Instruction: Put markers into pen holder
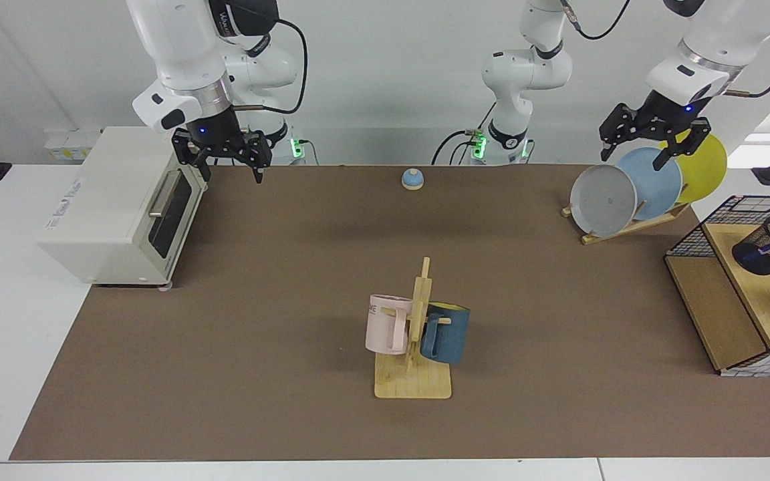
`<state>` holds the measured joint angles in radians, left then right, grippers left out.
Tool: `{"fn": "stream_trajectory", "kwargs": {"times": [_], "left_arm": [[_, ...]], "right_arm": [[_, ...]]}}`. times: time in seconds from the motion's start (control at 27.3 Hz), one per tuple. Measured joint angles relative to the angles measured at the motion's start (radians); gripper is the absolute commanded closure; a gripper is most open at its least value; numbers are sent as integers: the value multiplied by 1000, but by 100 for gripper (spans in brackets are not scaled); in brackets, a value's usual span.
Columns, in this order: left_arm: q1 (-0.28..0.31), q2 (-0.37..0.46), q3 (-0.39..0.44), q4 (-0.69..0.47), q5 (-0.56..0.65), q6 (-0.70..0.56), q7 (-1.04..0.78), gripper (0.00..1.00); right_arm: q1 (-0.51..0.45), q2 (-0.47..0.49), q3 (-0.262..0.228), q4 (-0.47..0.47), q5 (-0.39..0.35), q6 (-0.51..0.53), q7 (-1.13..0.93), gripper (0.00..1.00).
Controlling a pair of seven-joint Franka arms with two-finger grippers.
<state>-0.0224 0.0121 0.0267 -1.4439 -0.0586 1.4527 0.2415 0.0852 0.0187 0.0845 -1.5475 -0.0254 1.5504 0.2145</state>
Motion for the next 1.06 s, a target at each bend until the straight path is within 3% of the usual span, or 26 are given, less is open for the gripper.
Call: {"fn": "stream_trajectory", "kwargs": {"times": [1.06], "left_arm": [[0, -1, 0, 1, 64, 1, -62, 0]], "right_arm": [[0, 0, 0, 0, 0, 0, 0, 0]]}}
